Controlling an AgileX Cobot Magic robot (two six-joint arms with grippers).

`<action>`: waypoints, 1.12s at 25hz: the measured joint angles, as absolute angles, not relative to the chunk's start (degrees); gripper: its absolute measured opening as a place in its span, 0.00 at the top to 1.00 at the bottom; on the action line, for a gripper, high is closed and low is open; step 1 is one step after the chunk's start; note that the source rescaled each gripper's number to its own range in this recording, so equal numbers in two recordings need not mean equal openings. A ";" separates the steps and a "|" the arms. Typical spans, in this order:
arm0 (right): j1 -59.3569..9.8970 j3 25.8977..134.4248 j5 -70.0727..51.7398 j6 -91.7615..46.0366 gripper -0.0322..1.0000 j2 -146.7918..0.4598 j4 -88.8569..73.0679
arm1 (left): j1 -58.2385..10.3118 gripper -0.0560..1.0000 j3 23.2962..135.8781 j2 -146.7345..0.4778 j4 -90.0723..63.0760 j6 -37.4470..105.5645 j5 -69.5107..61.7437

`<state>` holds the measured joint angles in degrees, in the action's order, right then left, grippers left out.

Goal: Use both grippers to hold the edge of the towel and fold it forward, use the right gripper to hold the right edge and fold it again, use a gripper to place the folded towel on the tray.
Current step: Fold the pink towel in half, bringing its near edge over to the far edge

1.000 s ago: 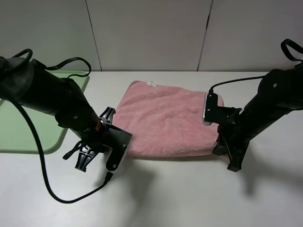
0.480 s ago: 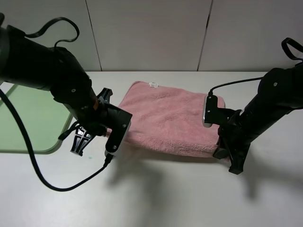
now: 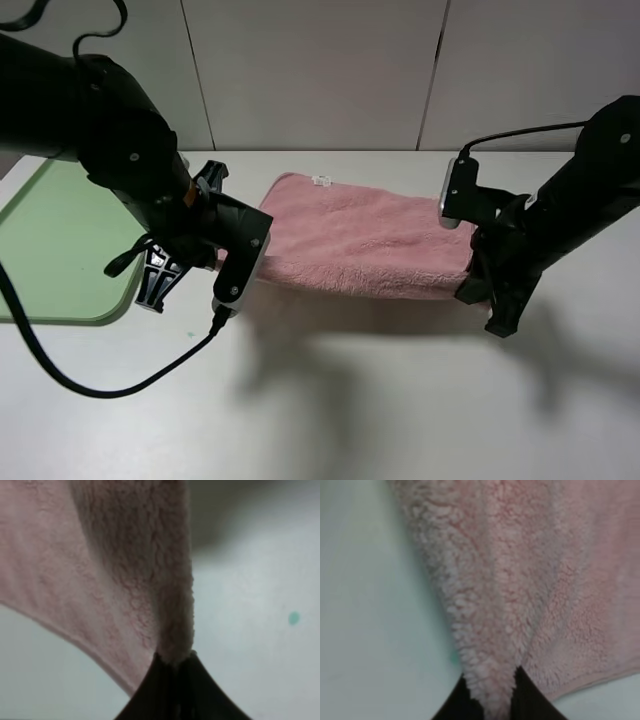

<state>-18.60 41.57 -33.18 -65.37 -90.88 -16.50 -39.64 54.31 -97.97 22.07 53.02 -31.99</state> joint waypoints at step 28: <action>-18.60 41.57 -41.88 -57.65 0.97 -72.57 -15.51 | -50.70 0.95 54.31 -86.89 28.45 40.05 -43.80</action>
<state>-18.60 41.57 -41.88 -57.65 -72.57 -15.51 -50.70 54.31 -86.89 28.45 40.05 -43.80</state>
